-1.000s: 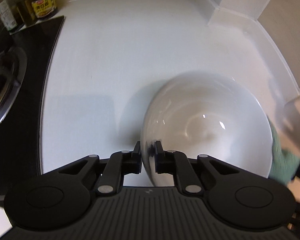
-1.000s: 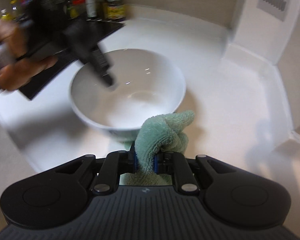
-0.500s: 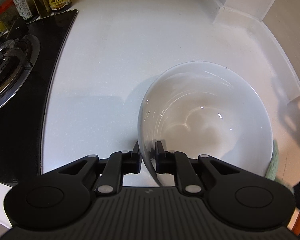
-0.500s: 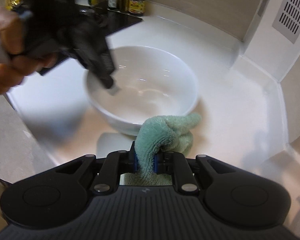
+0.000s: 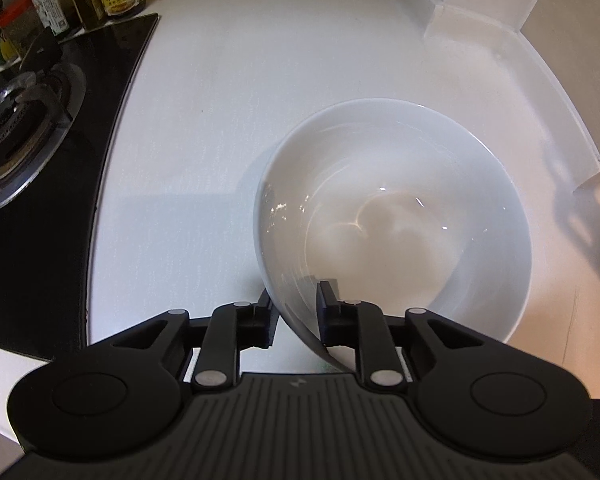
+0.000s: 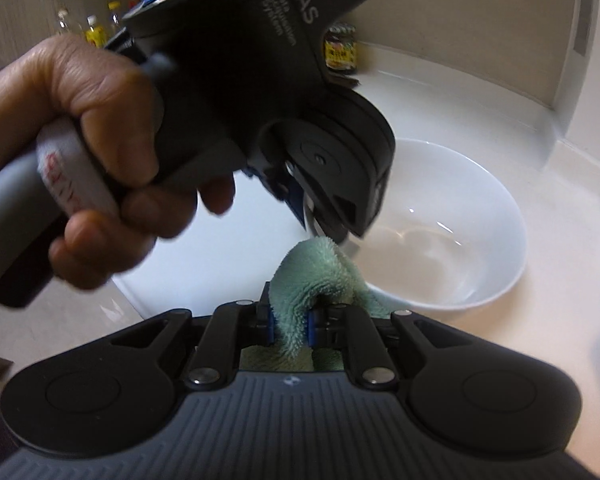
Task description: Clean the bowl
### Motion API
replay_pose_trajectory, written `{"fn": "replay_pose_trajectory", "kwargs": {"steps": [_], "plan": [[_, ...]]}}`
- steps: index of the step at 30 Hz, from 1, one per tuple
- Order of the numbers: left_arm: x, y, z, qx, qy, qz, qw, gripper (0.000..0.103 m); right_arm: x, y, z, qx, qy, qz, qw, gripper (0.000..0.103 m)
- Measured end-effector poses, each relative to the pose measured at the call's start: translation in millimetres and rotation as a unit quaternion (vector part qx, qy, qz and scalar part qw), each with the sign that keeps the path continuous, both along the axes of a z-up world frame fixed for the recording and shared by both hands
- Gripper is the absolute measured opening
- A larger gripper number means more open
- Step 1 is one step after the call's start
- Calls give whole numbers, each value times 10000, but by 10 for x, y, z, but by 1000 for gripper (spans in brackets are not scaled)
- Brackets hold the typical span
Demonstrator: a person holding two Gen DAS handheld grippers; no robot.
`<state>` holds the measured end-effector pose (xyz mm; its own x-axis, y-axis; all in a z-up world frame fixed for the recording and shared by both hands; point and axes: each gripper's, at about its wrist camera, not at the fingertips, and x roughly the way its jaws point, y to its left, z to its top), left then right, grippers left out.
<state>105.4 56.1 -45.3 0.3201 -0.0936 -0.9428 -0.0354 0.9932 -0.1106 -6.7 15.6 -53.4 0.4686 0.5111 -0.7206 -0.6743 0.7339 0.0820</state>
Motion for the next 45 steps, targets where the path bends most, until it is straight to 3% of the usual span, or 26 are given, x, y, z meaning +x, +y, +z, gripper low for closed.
{"fn": "replay_pose_trajectory", "kwargs": {"steps": [5,7,11,15,18,25,32,35,37,41,45], "plan": [[175,132,22,-153,217,-29,9996,18,44,-373,93,290,345,-253,9987,11],[306,157,79,151,61,-147,9998,18,71,-514,137,120,292,-363,9988,11],[586,195,53,90,223,-455,9987,19,299,-751,179,-464,20,-508,9976,12],[613,132,33,220,73,-572,9981,15,570,-745,46,-915,-183,-207,9954,12],[502,123,29,213,-57,-331,9992,13,579,-650,-35,-1035,-360,74,9940,12],[262,135,27,118,38,86,9999,11,269,-386,-33,-1278,-360,-248,9908,12],[100,83,25,88,117,209,9997,11,-49,-277,32,-1067,-238,-320,9935,12],[65,21,5,-146,242,134,9995,19,-99,-207,47,-780,-177,-247,9965,12],[40,-33,6,-92,180,160,9997,22,-133,-121,72,-528,-209,-123,9983,12],[23,13,-8,-244,218,266,9991,22,-110,-9,47,-393,-280,-136,9987,11],[193,100,-28,-241,415,34,9988,19,-110,-49,29,-290,-220,-60,9993,11]]}}
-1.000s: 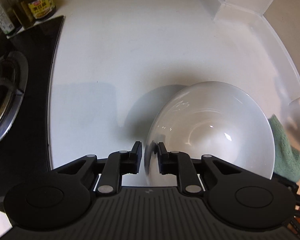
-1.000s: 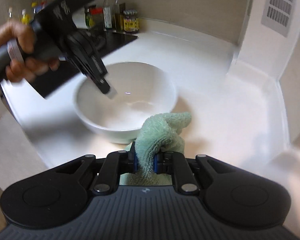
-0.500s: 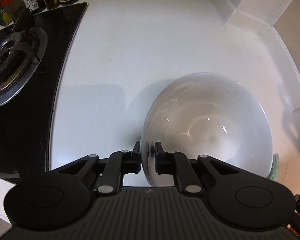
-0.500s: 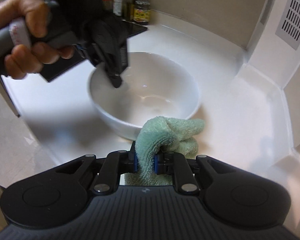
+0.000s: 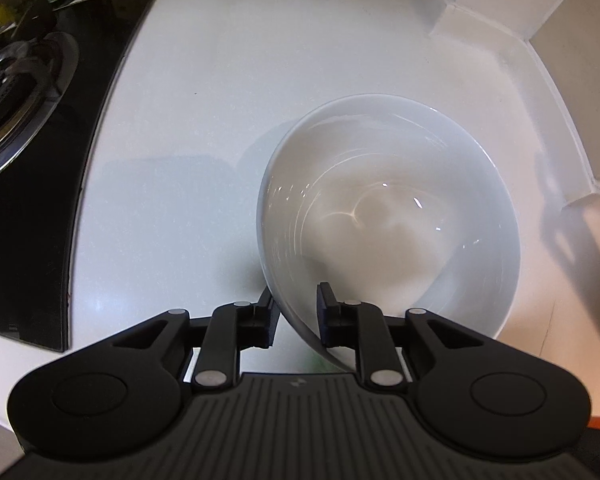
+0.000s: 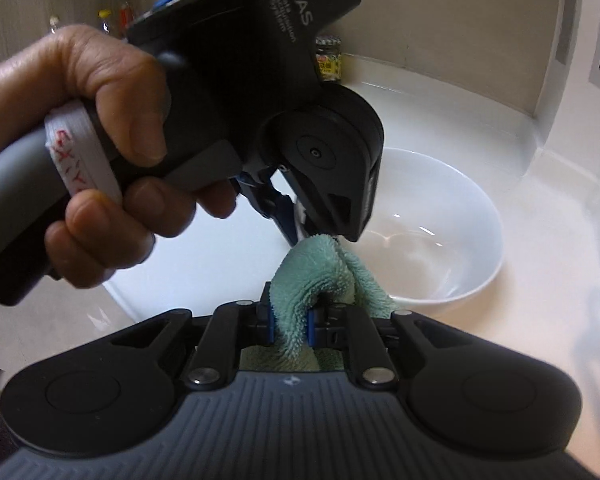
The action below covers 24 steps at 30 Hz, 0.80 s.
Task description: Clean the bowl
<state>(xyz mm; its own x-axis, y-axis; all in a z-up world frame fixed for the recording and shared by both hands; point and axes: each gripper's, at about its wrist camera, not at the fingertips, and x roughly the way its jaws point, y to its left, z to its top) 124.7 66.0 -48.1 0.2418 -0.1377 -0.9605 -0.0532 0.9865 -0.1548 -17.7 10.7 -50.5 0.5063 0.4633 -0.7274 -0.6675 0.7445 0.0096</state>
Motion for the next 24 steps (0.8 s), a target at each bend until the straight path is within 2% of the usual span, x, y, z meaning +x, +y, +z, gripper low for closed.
{"fn": "replay_pose_trajectory", "kwargs": {"steps": [3,6,7,9,13,14,19,21,24], "plan": [[181,96,45,204,-154,-49,9997,19,6,-150,16,-169,80,-87,9998,11],[400,172,117,133,-162,-154,9997,19,54,-373,22,-425,99,-271,9987,11],[453,191,151,87,-192,-160,9996,10,101,-453,28,-523,63,-321,9981,11],[508,187,229,23,-194,-239,9995,8,185,-562,35,-691,-26,-352,9970,11],[459,51,273,335,-377,-433,9978,5,460,-756,46,-1061,-315,-229,9936,12],[442,44,305,316,-371,-405,9980,5,531,-786,39,-1134,-367,-145,9928,12],[315,54,370,154,-307,-130,9993,3,531,-690,-9,-1344,-395,273,9898,11],[243,33,423,117,-327,1,9994,3,558,-574,-30,-1471,-485,212,9877,11],[212,21,420,116,-341,55,9993,3,423,-493,-81,-1347,-375,-20,9902,11]]}}
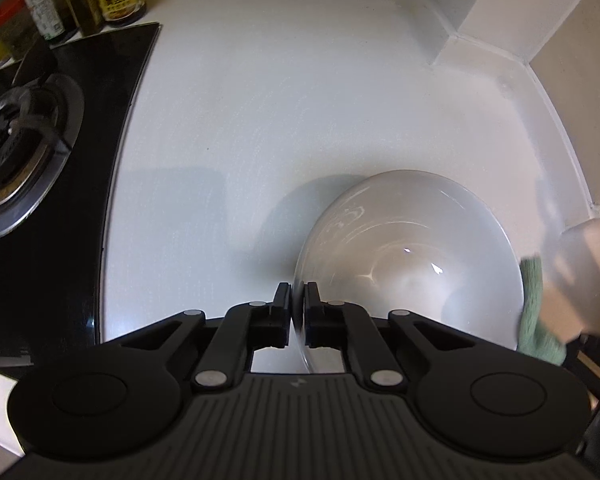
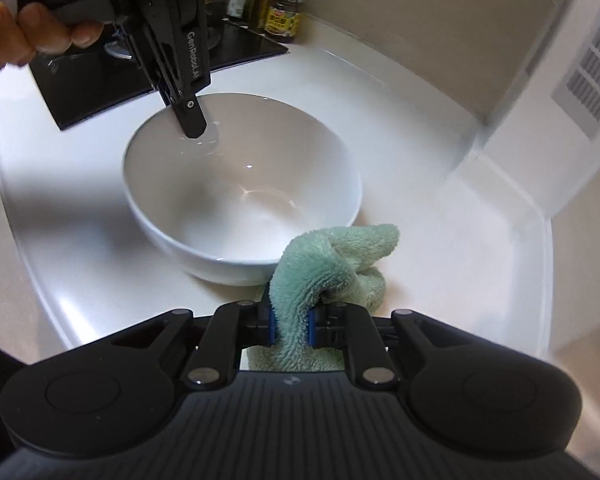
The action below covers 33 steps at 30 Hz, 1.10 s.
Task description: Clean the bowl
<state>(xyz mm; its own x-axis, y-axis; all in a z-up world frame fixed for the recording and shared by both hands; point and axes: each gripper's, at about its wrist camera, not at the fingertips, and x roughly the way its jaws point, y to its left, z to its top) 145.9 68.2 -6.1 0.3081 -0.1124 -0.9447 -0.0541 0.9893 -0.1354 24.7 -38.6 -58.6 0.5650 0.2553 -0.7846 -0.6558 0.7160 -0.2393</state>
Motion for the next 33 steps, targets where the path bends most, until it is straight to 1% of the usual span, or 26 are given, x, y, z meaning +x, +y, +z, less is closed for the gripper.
{"fn": "replay_pose_trajectory", "kwargs": {"steps": [2,5,9,12,18,23,29,30,33], "plan": [[-22,-28,-4,71,-17,-18,10000,2,-126,55,-11,109,54,-154,9998,11],[-44,-47,-9,104,-20,24,9999,2,-285,163,-6,238,102,-229,9994,11],[-101,-69,-17,168,-18,57,9998,4,-381,282,0,351,139,-233,9990,11],[-143,-72,-15,127,25,71,9999,6,-411,353,11,431,167,-206,9987,11],[-216,-102,-23,-47,113,21,9999,10,-496,556,48,766,259,227,9965,11],[-234,-143,-43,-160,164,-84,9997,11,-430,778,116,1185,172,484,9916,11],[-150,-20,-81,-413,299,36,9987,10,-397,689,225,1682,148,599,9838,11],[-140,4,-90,-453,306,92,9985,9,-416,628,240,1697,176,610,9835,10],[-119,22,-101,-533,342,219,9978,8,-475,221,321,1650,399,512,9842,10]]}}
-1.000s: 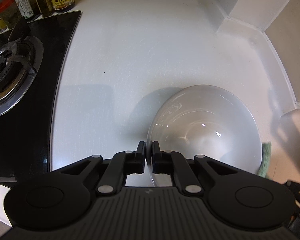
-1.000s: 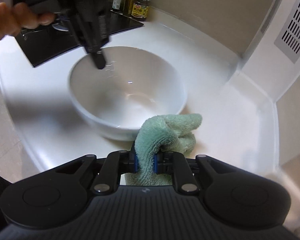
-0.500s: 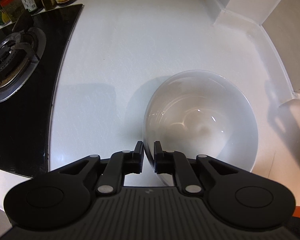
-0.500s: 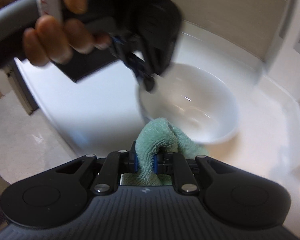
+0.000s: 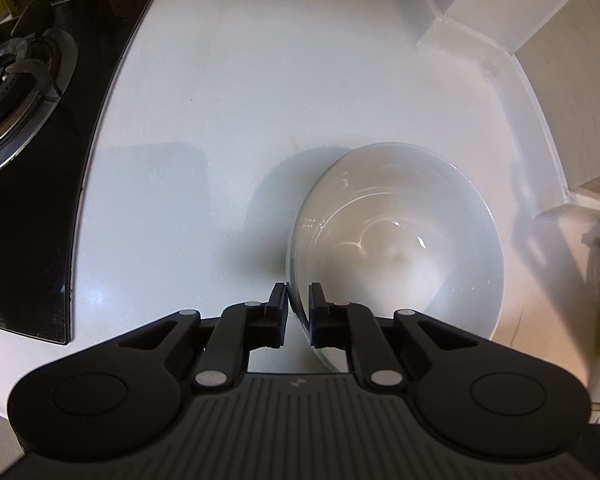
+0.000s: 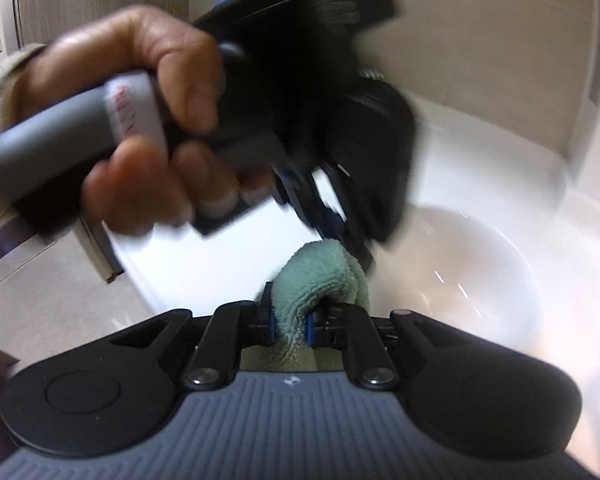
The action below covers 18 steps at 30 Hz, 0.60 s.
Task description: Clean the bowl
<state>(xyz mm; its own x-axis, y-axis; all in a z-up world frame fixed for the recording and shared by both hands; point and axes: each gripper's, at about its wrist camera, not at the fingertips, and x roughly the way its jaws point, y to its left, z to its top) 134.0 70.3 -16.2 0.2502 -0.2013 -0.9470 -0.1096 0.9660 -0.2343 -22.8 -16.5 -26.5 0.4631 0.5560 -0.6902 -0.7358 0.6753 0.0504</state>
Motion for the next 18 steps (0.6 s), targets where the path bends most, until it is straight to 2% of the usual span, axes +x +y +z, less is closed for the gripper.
{"fn": "replay_pose_trajectory", "kwargs": {"steps": [3,6,8,10,13,15,18], "plan": [[47,35,-2,-92,115,170,9997,6,34,-363,55,-389,4,-244,9989,11],[136,53,-9,-64,195,184,9996,4,236,-581,8,-948,-199,-594,9935,11],[202,59,-13,-29,229,134,9996,3,461,-637,-125,-1374,-475,-752,9865,11],[273,61,-18,32,287,15,9996,2,635,-630,-242,-1504,-633,-670,9843,11],[364,59,-9,271,328,-114,9990,2,673,-513,-275,-1526,-628,-466,9852,11],[386,54,2,401,301,-138,9986,3,610,-385,-273,-1672,-598,-533,9827,11],[375,66,-27,423,296,-84,9986,3,508,-274,-269,-1486,-365,-783,9851,11]]}}
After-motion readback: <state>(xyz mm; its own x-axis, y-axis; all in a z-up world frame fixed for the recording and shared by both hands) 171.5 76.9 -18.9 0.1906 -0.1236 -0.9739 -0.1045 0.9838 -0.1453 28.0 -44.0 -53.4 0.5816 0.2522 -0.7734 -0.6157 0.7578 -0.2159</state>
